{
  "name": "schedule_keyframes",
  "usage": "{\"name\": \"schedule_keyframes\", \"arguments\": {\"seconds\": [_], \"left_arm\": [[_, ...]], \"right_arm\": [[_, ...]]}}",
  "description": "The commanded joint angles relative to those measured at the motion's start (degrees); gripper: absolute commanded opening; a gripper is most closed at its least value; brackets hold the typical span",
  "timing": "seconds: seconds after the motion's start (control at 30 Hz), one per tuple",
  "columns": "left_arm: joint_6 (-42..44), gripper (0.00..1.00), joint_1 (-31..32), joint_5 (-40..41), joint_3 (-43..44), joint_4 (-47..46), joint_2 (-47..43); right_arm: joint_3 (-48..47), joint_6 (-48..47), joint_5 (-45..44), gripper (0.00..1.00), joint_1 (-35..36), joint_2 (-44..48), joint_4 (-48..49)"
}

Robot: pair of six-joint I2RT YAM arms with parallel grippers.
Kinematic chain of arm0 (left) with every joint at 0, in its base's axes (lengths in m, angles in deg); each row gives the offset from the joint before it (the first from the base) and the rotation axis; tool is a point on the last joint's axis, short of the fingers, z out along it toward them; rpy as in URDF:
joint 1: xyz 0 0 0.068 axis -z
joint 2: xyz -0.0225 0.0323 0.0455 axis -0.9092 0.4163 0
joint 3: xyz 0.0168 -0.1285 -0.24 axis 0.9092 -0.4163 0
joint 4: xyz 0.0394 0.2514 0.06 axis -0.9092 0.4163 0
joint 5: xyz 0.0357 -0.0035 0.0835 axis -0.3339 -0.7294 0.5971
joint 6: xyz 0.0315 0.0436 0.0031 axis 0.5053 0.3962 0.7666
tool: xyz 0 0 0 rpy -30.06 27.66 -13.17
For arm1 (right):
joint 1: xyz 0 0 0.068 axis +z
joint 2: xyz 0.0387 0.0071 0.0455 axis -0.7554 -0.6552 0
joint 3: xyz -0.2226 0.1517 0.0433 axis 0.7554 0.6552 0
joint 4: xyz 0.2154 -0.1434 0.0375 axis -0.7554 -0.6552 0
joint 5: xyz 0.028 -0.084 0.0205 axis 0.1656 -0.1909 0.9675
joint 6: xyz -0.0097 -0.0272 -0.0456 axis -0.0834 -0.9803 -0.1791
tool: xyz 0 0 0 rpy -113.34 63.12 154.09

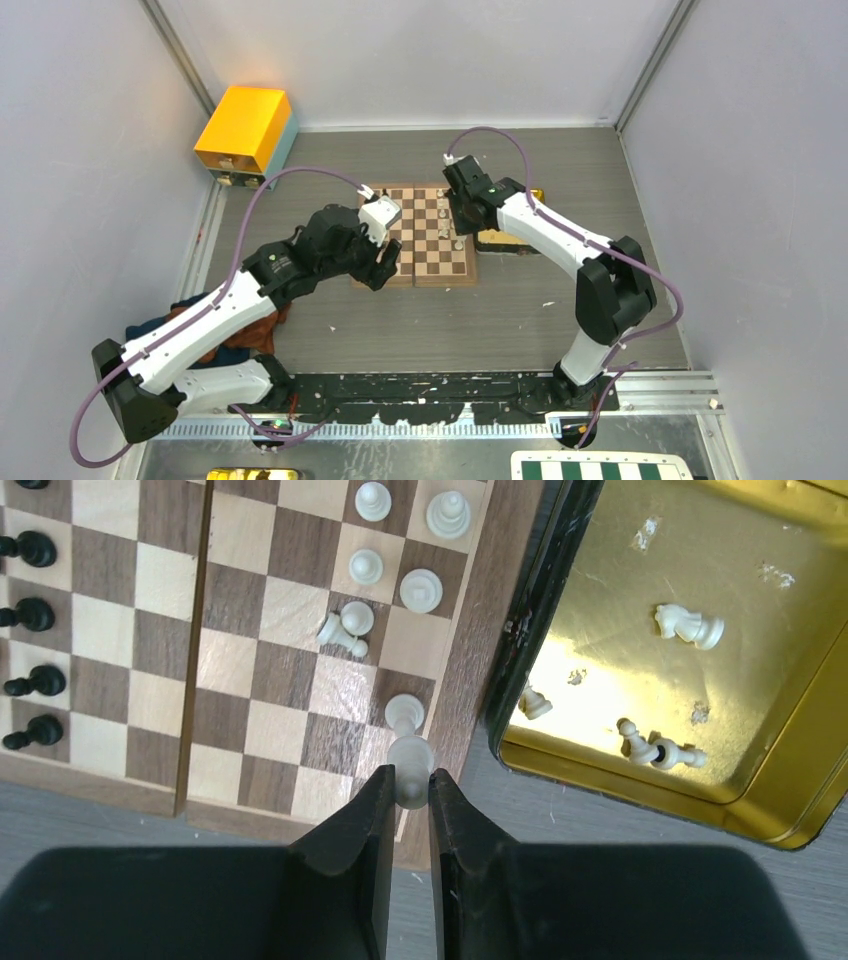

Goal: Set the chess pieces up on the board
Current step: Place the chess piece on the chessboard.

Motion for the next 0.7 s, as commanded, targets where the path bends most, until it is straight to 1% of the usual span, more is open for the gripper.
{"name": "schedule_keyframes", "arguments": {"seconds": [0.0,0.43,0.67], "left_arm": [[-0.7,0.66,0.0,0.4,-0.3,-3.3,-1.8],[-0.7,0.65,0.0,0.4,-1.6,-3.5,-1.9],[-0.5,0.65,0.0,0.6,-2.1,-3.6,-1.8]], "right_arm": [[-1.9,-1.1,-3.7,0.01,0.0,-1.4,3.9],[-2.8,-2.1,-7.2,0.01,0.0,-3.8,7.5],[-3.1,-2.3,-6.6,0.01,0.0,-5.1,8.1]]}}
